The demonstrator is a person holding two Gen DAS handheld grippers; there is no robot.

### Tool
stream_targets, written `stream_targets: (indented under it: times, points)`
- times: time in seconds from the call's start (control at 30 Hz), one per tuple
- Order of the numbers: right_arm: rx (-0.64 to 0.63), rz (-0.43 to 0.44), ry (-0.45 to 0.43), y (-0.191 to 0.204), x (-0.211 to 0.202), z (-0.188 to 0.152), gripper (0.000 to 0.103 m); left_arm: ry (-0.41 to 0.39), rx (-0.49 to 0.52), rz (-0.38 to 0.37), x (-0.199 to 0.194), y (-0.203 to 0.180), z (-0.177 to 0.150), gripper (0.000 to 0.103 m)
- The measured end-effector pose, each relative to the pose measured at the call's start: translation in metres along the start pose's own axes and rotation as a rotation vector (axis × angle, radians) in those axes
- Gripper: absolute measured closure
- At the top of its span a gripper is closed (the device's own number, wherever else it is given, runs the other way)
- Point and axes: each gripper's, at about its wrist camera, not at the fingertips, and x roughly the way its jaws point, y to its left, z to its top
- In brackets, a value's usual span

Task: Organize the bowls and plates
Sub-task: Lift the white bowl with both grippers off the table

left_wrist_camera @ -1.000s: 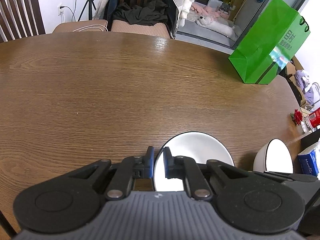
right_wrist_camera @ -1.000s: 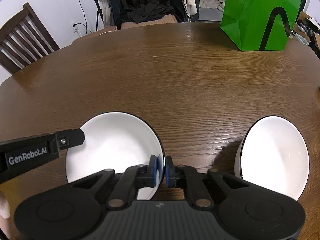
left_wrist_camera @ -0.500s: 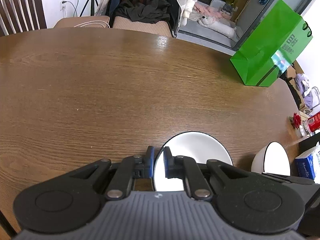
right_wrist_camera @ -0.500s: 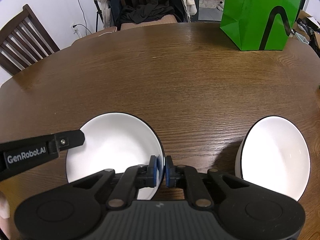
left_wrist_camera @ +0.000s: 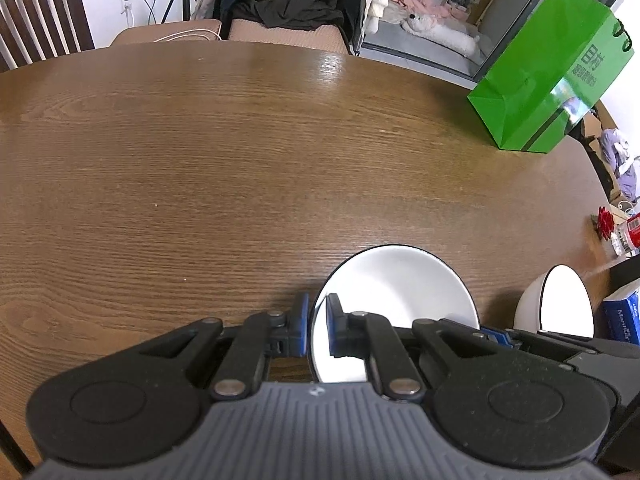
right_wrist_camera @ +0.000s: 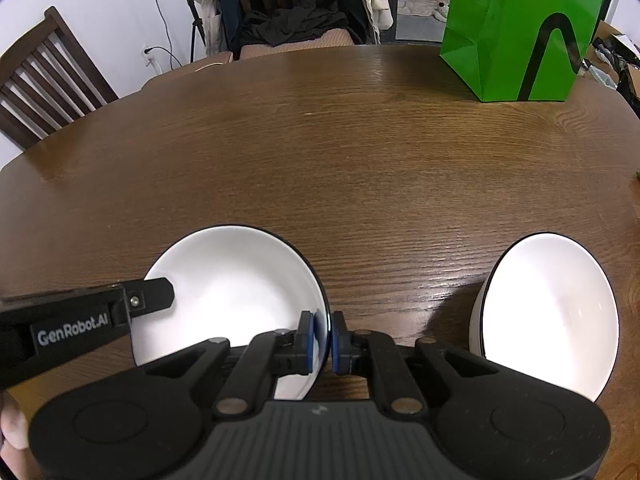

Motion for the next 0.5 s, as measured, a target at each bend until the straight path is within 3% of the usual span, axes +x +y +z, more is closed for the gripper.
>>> stream_targets:
  times: [0.5]
  points:
    - [0.029, 0.002, 0.004, -0.001, -0.009, -0.001, 0.094, -0.02, 0.022, 0.03, -0.016, -0.011, -0.005, 0.093]
